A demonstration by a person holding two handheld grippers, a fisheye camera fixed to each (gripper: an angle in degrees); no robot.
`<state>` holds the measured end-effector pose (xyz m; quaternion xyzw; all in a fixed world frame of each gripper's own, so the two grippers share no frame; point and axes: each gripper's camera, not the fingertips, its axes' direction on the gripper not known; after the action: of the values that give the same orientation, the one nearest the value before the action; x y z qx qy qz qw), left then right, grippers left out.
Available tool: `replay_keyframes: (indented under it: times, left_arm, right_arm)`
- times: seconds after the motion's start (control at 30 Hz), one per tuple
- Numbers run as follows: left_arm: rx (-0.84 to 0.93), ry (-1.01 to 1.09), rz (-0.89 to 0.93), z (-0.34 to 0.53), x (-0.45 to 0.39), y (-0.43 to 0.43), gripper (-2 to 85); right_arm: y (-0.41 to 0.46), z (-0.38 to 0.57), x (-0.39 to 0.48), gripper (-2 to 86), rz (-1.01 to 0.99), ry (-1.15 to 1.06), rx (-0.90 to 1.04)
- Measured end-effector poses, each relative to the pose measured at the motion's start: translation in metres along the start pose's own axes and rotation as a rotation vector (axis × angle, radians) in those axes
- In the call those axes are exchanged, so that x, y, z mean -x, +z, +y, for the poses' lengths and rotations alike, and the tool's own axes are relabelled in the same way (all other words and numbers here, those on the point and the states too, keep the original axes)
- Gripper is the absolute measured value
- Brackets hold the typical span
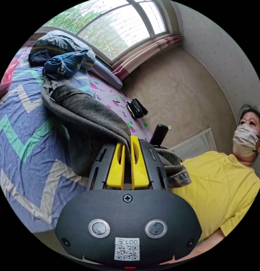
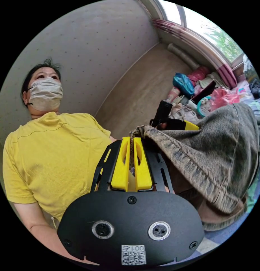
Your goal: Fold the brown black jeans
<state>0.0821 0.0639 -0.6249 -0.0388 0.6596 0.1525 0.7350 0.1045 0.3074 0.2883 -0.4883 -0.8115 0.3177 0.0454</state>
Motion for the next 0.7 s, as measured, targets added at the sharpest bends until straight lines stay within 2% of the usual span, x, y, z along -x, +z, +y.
replay_keyframes:
  times: [0.1,0.3,0.4,0.53,0.7]
  left_arm:
    - [0.031,-0.026,-0.031,0.041,-0.01,-0.043,-0.9]
    - [0.012,-0.056,-0.045,0.122,-0.019,-0.134,-0.9]
    - [0.031,-0.079,-0.072,0.142,-0.018,-0.172,-0.7]
    - [0.042,-0.17,-0.128,0.152,0.002,-0.199,0.0]
    - [0.033,-0.232,-0.086,0.154,0.023,-0.209,0.6]
  right_arm:
    - [0.049,0.013,0.001,1.0,-0.039,0.028,-0.026]
    - [0.142,0.04,-0.001,1.3,-0.121,0.069,0.042]
    - [0.167,0.05,-0.01,1.7,-0.149,0.092,-0.009]
    - [0.165,0.062,-0.029,3.1,-0.049,0.18,-0.094]
    - [0.131,0.061,-0.02,8.1,0.161,0.172,-0.052]
